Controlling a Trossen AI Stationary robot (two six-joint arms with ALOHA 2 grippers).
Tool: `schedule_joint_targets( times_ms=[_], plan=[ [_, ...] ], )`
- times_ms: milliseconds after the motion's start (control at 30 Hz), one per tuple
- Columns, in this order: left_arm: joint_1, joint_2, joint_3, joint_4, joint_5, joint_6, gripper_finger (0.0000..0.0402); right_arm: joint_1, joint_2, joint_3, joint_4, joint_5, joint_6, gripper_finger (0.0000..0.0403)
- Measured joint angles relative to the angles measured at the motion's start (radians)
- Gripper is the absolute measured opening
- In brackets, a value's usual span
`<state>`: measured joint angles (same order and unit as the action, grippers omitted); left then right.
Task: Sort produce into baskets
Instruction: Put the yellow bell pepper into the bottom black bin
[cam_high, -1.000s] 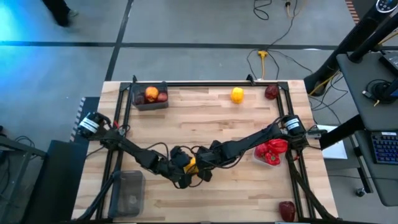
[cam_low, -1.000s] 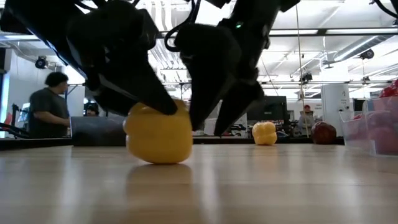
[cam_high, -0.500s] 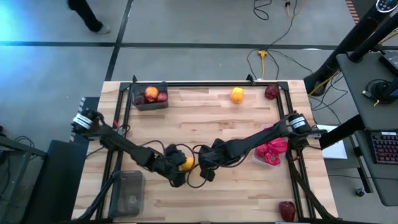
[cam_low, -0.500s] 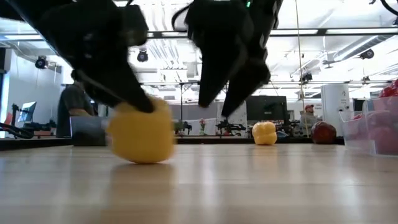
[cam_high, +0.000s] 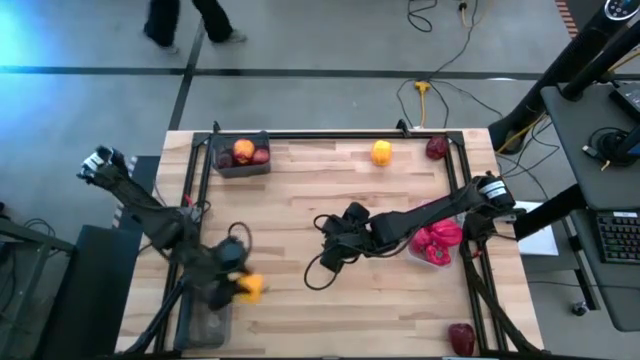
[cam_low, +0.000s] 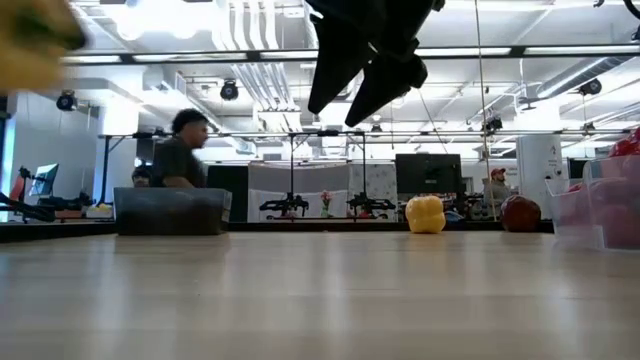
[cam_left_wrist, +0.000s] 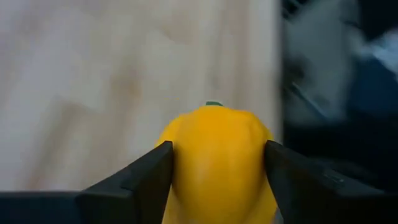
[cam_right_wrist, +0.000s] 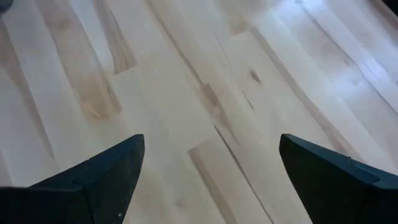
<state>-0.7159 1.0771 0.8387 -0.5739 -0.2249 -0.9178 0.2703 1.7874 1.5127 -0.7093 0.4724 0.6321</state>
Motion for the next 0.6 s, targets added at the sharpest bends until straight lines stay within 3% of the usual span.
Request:
schedule_joint_targets(
  times_ms=[100, 167, 433, 600],
  plan=[
    [-0.07, -0.059, 0.0, -0.038, 0.168, -0.114, 0.0212, -0.006, 0.0, -0.001, 0.001, -0.001, -0.024, 0.0365],
    [-0.121, -0.083, 0.0, -0.073, 0.217, -0.198, 0.0209, -0.01, 0.0, -0.002, 0.001, -0.001, -0.036, 0.0365],
    [-0.272, -0.038, 0.0, -0.328, 0.219, -0.349, 0.0207, -0.018, 0.001, -0.01, 0.001, -0.001, -0.057, 0.0365],
    [-0.277, 0.023, -0.004, -0.337, 0.216, -0.35, 0.0207, -0.018, 0.001, -0.019, 0.0, -0.009, -0.057, 0.0365]
  ],
)
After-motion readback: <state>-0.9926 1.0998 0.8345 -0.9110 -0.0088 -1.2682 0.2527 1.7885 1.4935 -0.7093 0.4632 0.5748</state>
